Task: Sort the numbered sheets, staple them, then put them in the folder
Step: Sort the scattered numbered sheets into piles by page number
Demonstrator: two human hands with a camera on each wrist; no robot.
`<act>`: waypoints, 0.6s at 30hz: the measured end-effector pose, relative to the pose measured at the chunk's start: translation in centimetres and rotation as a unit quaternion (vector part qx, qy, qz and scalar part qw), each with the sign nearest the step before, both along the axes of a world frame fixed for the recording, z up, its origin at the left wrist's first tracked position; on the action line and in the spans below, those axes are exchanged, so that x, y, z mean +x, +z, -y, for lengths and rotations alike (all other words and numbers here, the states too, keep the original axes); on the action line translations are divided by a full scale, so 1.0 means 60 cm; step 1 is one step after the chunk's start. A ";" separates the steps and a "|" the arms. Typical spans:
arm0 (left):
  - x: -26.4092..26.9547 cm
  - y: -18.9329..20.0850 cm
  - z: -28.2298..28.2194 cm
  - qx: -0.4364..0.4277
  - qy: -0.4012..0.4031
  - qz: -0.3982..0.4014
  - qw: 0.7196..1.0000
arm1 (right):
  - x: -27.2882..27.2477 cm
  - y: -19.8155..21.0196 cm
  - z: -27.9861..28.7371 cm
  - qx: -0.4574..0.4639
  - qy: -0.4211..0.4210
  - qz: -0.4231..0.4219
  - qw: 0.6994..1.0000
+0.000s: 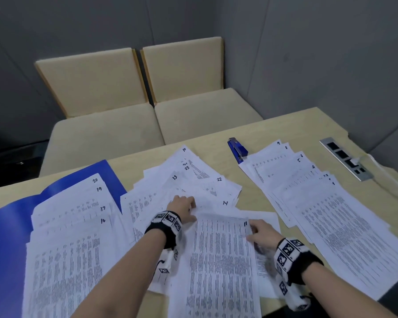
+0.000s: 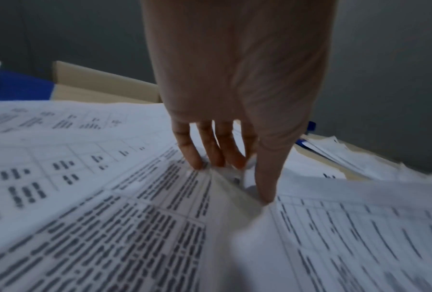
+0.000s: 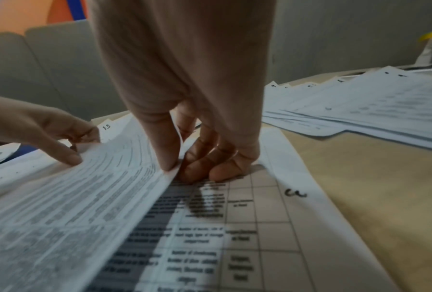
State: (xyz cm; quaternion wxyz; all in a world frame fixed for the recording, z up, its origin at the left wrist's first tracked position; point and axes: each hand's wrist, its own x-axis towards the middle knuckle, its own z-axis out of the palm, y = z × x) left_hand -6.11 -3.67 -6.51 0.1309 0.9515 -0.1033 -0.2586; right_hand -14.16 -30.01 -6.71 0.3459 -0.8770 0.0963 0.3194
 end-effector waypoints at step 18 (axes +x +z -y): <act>0.069 0.085 -0.047 -0.149 0.084 0.064 0.983 | 0.056 0.073 0.027 -0.040 -0.051 0.069 0.996</act>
